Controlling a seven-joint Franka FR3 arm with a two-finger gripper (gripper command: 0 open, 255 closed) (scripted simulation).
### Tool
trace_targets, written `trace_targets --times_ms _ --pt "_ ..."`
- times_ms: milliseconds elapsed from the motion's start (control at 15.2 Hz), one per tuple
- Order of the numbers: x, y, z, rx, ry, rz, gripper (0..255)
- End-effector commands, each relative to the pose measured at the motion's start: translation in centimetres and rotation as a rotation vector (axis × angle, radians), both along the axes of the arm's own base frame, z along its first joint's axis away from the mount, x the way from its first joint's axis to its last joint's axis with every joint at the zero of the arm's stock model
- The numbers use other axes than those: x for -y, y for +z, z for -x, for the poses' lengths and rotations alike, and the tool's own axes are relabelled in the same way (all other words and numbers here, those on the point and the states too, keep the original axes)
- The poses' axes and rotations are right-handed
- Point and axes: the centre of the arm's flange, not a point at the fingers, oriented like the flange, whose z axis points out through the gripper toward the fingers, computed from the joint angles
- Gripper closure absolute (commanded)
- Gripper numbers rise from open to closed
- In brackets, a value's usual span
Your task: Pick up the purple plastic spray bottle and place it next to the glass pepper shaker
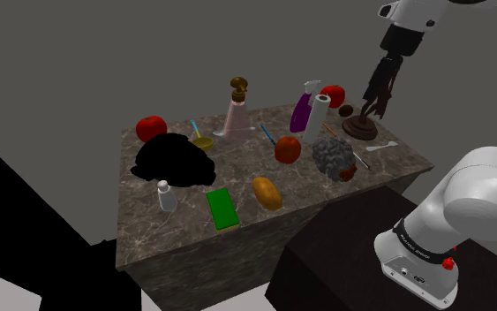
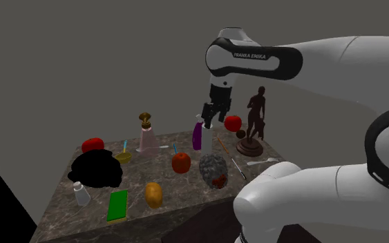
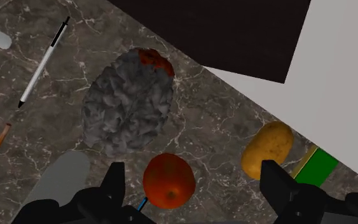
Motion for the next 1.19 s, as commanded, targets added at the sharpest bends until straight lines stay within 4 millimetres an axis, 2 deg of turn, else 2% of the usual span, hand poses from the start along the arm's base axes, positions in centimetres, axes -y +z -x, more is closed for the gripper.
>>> trace_targets --times_ms 0,528,1122 --pt "2.4 -1.8 -0.1 0.034 0.071 -0.016 0" --pt "11.0 -8.1 -3.7 0.160 0.328 -0.080 0" --pt "18.7 -15.1 -11.1 0.301 0.618 -0.153 0"
